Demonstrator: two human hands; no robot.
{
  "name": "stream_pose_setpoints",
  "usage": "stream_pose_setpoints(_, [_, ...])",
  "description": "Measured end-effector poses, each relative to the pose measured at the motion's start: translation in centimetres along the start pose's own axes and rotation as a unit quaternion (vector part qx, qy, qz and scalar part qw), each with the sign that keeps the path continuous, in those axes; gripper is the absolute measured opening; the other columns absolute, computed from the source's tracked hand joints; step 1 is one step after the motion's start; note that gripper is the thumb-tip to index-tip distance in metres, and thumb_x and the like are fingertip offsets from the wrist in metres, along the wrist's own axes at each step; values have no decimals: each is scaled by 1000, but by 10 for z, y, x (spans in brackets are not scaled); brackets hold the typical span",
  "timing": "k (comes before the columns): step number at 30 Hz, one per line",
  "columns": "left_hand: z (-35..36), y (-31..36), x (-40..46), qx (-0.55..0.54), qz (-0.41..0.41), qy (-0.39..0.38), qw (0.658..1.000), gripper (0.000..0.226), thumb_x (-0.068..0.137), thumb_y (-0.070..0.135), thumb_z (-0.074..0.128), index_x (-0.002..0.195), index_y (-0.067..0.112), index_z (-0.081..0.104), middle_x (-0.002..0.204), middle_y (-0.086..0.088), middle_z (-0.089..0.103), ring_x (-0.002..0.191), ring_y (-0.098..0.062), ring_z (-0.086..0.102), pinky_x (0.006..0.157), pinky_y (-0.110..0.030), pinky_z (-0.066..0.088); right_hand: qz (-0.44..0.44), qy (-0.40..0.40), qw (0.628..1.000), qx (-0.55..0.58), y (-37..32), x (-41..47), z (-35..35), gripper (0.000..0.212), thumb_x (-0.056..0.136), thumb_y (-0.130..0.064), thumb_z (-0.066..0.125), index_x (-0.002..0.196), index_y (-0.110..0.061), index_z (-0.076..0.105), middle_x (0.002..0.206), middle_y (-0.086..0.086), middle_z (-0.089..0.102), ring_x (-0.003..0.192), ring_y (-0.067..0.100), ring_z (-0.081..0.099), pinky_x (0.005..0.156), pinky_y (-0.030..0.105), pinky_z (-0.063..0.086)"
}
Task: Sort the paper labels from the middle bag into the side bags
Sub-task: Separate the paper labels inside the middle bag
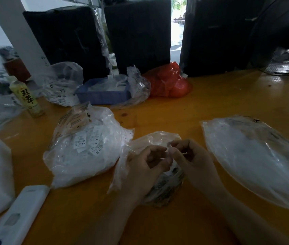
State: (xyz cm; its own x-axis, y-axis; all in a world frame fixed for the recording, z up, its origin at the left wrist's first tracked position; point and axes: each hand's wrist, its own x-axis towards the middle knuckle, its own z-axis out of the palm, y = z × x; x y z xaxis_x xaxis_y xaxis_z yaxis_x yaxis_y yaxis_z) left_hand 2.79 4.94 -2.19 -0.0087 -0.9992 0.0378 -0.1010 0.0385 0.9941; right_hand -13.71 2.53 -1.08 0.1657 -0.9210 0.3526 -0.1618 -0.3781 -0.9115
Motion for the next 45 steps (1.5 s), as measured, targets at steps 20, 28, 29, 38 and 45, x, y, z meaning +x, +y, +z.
stream_pose_setpoints(20, [-13,1,12,-231,-74,72,967,9,103,1,58,101,-1,67,99,-19,78,91,-27,77,78,-31,62,19,-52,901,-430,15,-2,-8,43,103,-54,24,91,-25,55,69,-6,62,56,12,59,58,39,55])
stream_pose_setpoints(28, [-10,0,9,-154,-42,64,985,8,101,3,65,105,5,71,97,-14,80,91,-26,78,77,-28,62,0,-61,978,-199,2,-4,-5,41,94,-68,44,105,-33,62,90,-17,65,82,-1,60,64,22,53])
stream_pose_setpoints(29, [-11,-1,9,-162,-42,66,984,8,101,3,64,103,5,71,97,-14,80,91,-26,78,77,-28,62,-6,-58,974,-219,5,-3,-5,20,95,-54,56,102,-36,60,87,-20,62,82,-2,59,64,16,51])
stream_pose_setpoints(38, [-16,2,7,-79,-55,-7,995,21,84,36,80,105,31,81,97,4,78,87,-8,72,73,-23,58,-66,-81,964,-246,9,-1,-3,26,93,-52,45,100,-33,61,89,-22,60,82,-1,58,70,14,49])
stream_pose_setpoints(45, [-20,3,12,-239,-82,61,966,18,79,15,80,97,13,79,94,-6,79,82,-14,76,59,-18,56,-51,-130,934,-328,18,2,-9,23,100,-32,58,122,-29,63,112,-14,56,87,-3,50,75,9,41])
